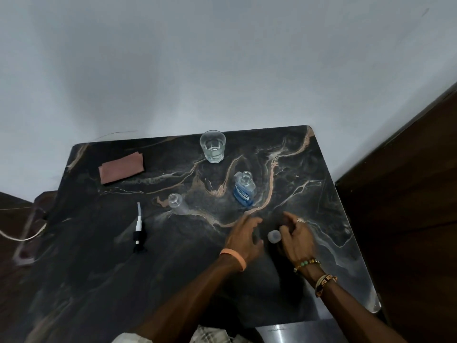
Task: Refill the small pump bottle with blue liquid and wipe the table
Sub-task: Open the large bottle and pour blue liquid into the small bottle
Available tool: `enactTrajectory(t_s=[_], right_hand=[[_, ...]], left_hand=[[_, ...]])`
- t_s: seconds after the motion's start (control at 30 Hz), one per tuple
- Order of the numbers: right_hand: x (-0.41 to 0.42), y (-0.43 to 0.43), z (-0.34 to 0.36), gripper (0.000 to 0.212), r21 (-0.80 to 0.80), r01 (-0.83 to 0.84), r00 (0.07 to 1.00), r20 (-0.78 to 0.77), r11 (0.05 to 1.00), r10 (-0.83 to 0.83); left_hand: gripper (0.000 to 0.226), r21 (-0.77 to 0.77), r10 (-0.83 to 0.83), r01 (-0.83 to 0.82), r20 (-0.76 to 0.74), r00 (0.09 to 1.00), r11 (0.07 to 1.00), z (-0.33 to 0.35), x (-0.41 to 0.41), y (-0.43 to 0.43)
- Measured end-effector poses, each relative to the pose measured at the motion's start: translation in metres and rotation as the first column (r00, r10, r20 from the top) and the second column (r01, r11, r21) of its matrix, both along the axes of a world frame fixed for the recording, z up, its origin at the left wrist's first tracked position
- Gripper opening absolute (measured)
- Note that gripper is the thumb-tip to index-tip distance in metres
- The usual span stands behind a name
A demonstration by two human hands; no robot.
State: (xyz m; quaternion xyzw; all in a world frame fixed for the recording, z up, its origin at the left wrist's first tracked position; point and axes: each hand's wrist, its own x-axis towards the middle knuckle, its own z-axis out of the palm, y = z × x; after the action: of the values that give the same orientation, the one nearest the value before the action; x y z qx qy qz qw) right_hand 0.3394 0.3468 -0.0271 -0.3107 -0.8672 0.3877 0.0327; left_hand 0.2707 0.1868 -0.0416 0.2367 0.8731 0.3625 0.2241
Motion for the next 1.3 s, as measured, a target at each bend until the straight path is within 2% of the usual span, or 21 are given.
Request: enactTrajectory(t_s=[0.1, 0.17, 0.23, 0.27, 0.4, 0.53, 0.6, 0.7, 0.83, 0.9, 1.07, 1.17, 1.3], right_hand=[[-0.019, -0.006, 0.020, 0.045, 0.051, -0.012, 0.995, -0.094, 0.999, 0.016], [-0.032, -0.012, 0.033, 0.034, 0.036, -0.006, 0.988, -0.156, 0.999, 0.011], [-0.043, -0.020, 0.041, 0.011, 0.032, -0.074, 0.979, -0.188, 0.997, 0.079], [-0.048, -0.027, 0.043, 0.008, 0.032, -0.141, 0.970, -0.193, 0.989, 0.145], [-0.057, -0.061, 0.044, 0.008, 0.022, -0.421, 0.880, -0.233, 0.907, 0.414], [-0.079, -0.098, 0.027, 0.016, -0.037, -0.537, 0.840, -0.113, 0.842, 0.531], [-0.094, -0.118, 0.018, 0.029, -0.057, -0.551, 0.834, -0.054, 0.833, 0.549], [-0.118, -0.149, 0.014, 0.046, -0.126, -0.518, 0.853, -0.011, 0.846, 0.521], [-0.144, -0.176, 0.018, 0.051, -0.168, -0.491, 0.866, 0.020, 0.855, 0.500], [-0.153, -0.182, 0.020, 0.049, -0.142, -0.535, 0.840, 0.016, 0.833, 0.543], [-0.160, -0.190, 0.028, 0.024, -0.094, -0.606, 0.796, -0.080, 0.790, 0.600], [-0.161, -0.188, 0.034, 0.019, -0.092, -0.582, 0.811, -0.135, 0.808, 0.569], [-0.167, -0.179, 0.053, 0.035, -0.035, -0.523, 0.845, -0.152, 0.851, 0.513]], left_hand=[[0.036, -0.045, 0.042, -0.051, -0.178, 0.983, 0.998, 0.004, -0.012, -0.056], [0.031, -0.057, 0.128, -0.145, -0.228, 0.965, 0.988, 0.007, -0.023, -0.091], [0.032, -0.036, 0.262, -0.278, -0.238, 0.935, 0.960, 0.011, -0.032, -0.120], [0.033, -0.019, 0.323, -0.337, -0.239, 0.916, 0.941, 0.012, -0.037, -0.130], [0.033, 0.079, 0.530, -0.526, -0.200, 0.824, 0.847, 0.014, -0.053, -0.154], [0.043, 0.161, 0.685, -0.667, -0.139, 0.715, 0.728, 0.019, -0.065, -0.165], [0.052, 0.168, 0.693, -0.673, -0.113, 0.712, 0.720, 0.018, -0.069, -0.169], [0.069, 0.085, 0.656, -0.652, -0.024, 0.754, 0.753, 0.014, -0.078, -0.171], [0.083, -0.029, 0.574, -0.573, 0.021, 0.819, 0.819, 0.015, -0.094, -0.164], [0.078, 0.002, 0.557, -0.557, 0.050, 0.829, 0.830, 0.017, -0.101, -0.161], [0.033, 0.051, 0.565, -0.564, -0.022, 0.825, 0.824, 0.024, -0.111, -0.158], [0.031, 0.094, 0.562, -0.558, -0.024, 0.827, 0.824, 0.036, -0.118, -0.159], [0.041, 0.191, 0.525, -0.510, -0.032, 0.851, 0.839, 0.061, -0.130, -0.154]])
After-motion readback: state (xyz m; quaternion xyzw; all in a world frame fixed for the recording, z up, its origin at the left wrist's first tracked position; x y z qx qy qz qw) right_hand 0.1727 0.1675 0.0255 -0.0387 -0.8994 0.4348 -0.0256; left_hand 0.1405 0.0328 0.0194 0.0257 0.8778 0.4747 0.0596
